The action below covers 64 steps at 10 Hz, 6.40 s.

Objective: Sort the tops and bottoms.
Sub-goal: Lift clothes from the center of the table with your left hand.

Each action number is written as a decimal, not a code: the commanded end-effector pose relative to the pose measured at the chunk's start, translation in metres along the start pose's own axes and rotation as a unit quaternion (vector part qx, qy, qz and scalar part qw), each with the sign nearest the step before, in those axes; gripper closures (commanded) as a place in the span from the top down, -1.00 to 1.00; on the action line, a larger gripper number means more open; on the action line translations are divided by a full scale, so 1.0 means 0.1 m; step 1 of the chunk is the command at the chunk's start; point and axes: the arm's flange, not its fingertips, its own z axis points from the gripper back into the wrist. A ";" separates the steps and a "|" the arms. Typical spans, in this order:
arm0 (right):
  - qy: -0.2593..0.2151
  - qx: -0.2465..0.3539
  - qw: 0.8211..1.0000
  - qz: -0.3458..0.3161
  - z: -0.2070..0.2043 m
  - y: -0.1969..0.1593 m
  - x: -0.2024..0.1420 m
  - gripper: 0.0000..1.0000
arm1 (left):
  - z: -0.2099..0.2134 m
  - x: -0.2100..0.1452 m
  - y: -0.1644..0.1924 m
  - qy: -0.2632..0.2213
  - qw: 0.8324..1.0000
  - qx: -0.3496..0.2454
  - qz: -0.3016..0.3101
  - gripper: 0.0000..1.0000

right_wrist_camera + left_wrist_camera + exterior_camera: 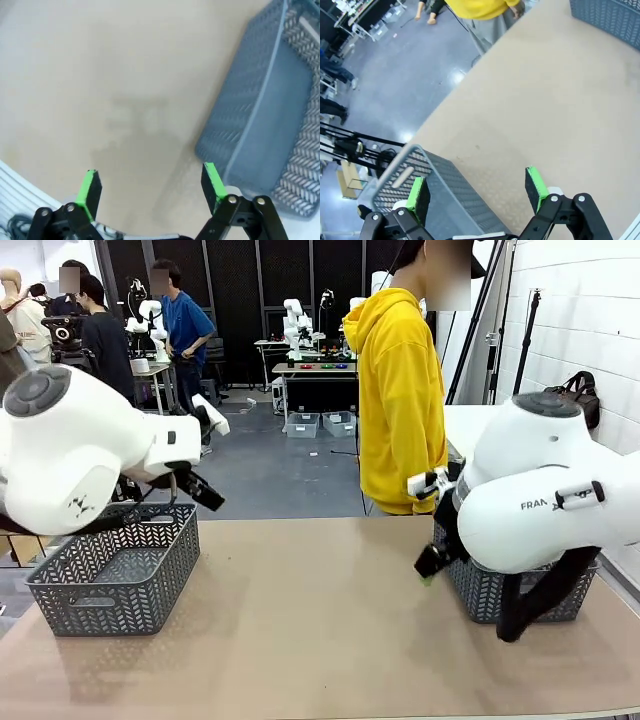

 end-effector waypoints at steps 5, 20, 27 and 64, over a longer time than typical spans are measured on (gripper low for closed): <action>-0.205 -0.190 0.955 -0.098 1.44 -1.14 0.04 1.00 | 0.45 -0.08 1.25 0.063 0.996 0.064 0.024 1.00; -0.172 -0.209 0.870 -0.413 1.60 -4.14 -2.46 1.00 | 0.51 -2.59 3.28 0.232 0.919 0.010 0.318 1.00; -0.149 -0.215 0.856 -0.446 1.21 -4.23 -2.59 1.00 | -0.08 -3.28 3.37 0.250 0.895 -0.035 0.368 1.00; -0.149 -0.215 0.856 -0.446 1.21 -4.23 -2.59 1.00 | -0.08 -3.28 3.37 0.250 0.895 -0.035 0.368 1.00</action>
